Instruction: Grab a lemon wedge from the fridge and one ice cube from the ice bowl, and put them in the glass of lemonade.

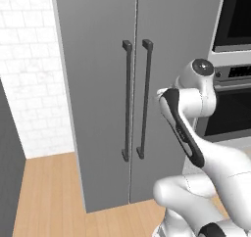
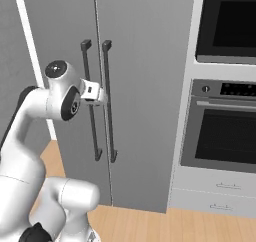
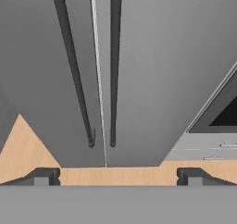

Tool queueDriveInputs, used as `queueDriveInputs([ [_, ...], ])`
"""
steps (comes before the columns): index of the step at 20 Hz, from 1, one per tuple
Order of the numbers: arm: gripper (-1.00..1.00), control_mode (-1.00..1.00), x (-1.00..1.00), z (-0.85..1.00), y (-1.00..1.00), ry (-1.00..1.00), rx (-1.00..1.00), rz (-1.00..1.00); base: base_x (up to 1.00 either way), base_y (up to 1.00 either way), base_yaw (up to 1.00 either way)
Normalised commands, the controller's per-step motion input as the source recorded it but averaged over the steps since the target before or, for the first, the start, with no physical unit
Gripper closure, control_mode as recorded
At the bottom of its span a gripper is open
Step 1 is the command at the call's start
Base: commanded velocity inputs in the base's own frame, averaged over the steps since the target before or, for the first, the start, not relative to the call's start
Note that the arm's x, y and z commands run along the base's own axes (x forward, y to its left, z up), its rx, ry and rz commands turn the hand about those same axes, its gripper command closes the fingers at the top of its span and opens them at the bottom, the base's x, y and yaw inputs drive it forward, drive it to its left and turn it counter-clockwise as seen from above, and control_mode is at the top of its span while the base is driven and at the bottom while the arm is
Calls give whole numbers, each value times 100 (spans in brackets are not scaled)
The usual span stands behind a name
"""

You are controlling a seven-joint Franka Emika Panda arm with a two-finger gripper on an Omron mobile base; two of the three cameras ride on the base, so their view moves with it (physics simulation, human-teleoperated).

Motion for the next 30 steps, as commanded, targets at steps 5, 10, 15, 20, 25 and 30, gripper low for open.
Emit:
queueDriveInputs([
  [5,-100,-100,100,0,2,19,3,0,0,0,0],
  [10,-100,-100,100,0,0,7,3,-1,0,0,0],
  [15,-100,-100,83,-8,0,0,1,0,0,0,0],
  [20,-100,-100,77,-40,3,0,0,-2,0,0,0],
  [25,-100,-100,91,-44,0,1,0,-6,0,0,0],
  [30,-100,-100,23,4,1,-4,0,-1,0,0,0],
])
